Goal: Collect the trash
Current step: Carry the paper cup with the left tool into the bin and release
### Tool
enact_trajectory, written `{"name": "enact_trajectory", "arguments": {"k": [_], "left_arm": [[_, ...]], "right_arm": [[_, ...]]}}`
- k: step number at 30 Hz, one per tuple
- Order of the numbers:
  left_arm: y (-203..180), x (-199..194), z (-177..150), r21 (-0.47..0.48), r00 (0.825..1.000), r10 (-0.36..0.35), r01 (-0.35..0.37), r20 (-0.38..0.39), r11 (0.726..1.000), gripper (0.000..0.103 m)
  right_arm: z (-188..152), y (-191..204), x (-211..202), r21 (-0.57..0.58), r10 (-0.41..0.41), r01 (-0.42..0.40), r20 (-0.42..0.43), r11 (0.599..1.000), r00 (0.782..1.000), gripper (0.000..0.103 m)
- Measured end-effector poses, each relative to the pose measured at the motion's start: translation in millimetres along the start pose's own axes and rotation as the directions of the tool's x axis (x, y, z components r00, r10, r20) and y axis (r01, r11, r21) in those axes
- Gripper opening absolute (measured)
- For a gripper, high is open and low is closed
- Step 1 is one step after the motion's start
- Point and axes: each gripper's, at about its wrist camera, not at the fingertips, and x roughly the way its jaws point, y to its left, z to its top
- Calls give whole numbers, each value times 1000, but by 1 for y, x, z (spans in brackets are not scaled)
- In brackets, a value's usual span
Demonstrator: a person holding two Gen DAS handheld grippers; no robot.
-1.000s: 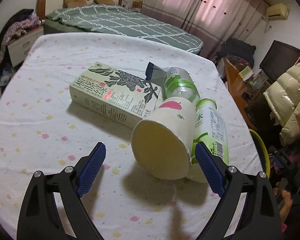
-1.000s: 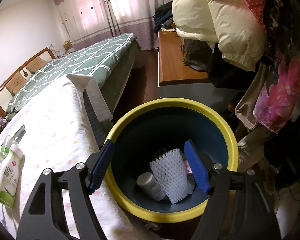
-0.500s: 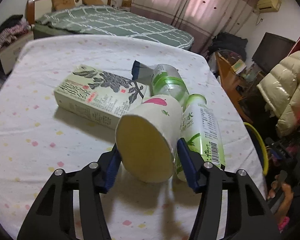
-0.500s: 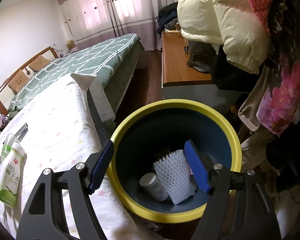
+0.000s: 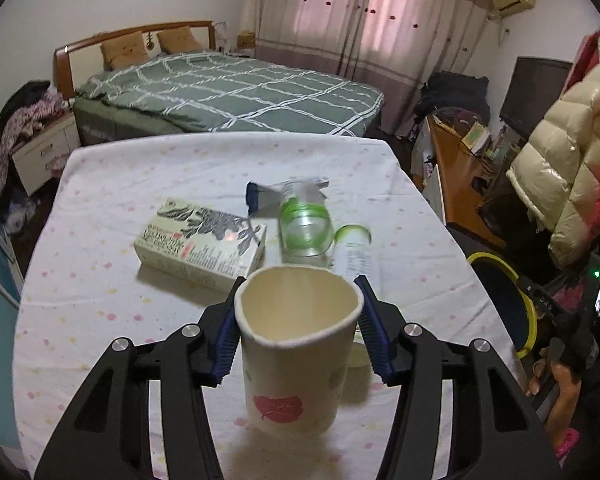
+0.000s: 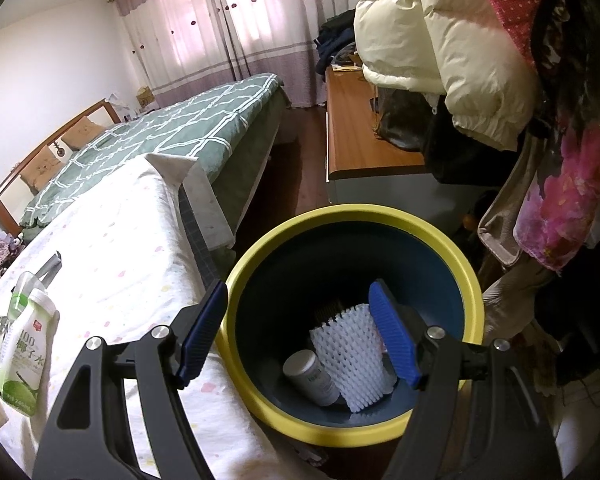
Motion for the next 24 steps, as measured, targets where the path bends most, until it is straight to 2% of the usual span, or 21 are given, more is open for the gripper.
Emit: {"name": "enact_trajectory", "arguments": {"k": [7, 11, 14, 20, 24], "left_arm": [[-29, -17, 7, 35, 999, -28, 28, 14, 999, 52], [-57, -27, 14, 83, 998, -57, 55, 32, 995, 52], [-88, -28, 20, 140, 995, -95, 89, 38, 986, 52], [-154, -1, 25, 215, 983, -186, 183, -10, 959, 52], [-211, 27, 25, 273, 967, -247, 253, -58, 928, 52]], "right_arm": [[1, -1, 0, 2, 21, -21, 5, 1000, 1000, 69], [0, -5, -13, -6, 34, -34, 56, 999, 998, 69], [0, -16, -19, -2, 34, -34, 59, 999, 998, 69], [-1, -51, -33, 18, -8, 7, 73, 1000, 997, 69], [-4, -79, -41, 39, -45, 42, 76, 998, 996, 69]]}}
